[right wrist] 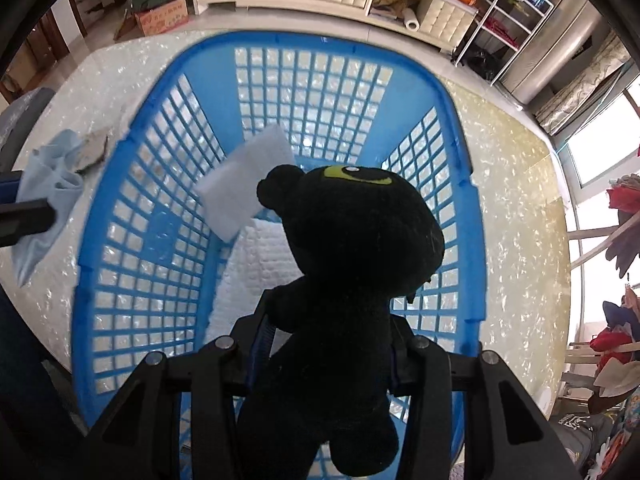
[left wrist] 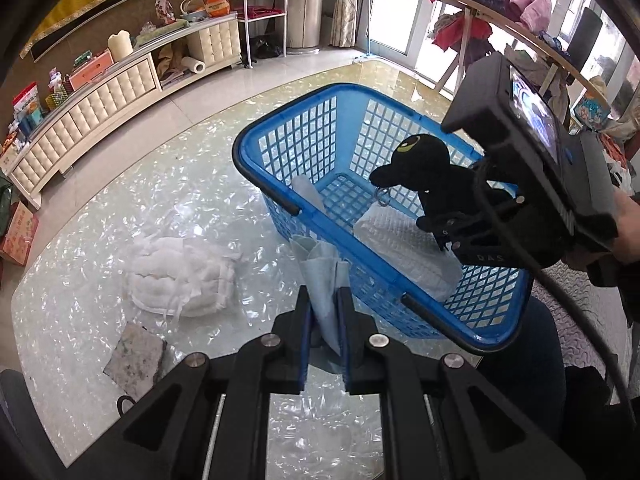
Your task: Organize soft objects
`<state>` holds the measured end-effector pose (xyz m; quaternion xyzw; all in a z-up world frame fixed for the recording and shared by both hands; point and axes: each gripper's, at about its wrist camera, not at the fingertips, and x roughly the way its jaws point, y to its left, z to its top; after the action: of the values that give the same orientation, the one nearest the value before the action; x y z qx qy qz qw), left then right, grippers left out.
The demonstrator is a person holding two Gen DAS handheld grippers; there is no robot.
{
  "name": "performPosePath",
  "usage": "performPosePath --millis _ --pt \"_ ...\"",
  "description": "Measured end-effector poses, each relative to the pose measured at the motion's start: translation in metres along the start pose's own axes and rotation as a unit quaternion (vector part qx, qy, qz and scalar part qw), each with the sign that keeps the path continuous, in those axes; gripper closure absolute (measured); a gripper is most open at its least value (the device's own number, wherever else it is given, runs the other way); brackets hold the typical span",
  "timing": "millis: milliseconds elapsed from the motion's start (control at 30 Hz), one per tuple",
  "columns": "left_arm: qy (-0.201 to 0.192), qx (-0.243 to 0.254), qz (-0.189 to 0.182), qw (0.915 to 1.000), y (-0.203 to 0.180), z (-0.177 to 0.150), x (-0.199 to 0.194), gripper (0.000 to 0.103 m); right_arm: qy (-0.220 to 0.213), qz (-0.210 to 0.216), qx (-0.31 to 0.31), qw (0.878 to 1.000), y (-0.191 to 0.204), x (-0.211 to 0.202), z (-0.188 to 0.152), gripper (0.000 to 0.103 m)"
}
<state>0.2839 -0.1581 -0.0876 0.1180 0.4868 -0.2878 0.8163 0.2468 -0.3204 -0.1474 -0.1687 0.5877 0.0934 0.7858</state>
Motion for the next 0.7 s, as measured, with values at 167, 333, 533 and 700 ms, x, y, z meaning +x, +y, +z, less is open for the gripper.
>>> performPosePath --millis 167,333,533,700 --pt "0.004 -0.001 0.001 1.0000 0.002 0.002 0.005 0.093 0.003 -0.024 -0.022 0.999 0.005 0.001 -0.005 0.061" --pt "0.005 -0.001 -0.001 1.0000 0.001 0.000 0.006 0.093 0.003 -0.025 -0.028 0.999 0.011 -0.001 -0.009 0.061" --pt "0.007 0.000 -0.002 1.0000 0.003 -0.001 0.006 0.093 -0.002 -0.018 -0.013 1.000 0.016 0.007 -0.015 0.059" --pt "0.004 -0.005 -0.001 1.0000 0.007 -0.005 0.003 0.093 0.000 -0.016 -0.011 1.000 0.018 0.008 -0.014 0.044"
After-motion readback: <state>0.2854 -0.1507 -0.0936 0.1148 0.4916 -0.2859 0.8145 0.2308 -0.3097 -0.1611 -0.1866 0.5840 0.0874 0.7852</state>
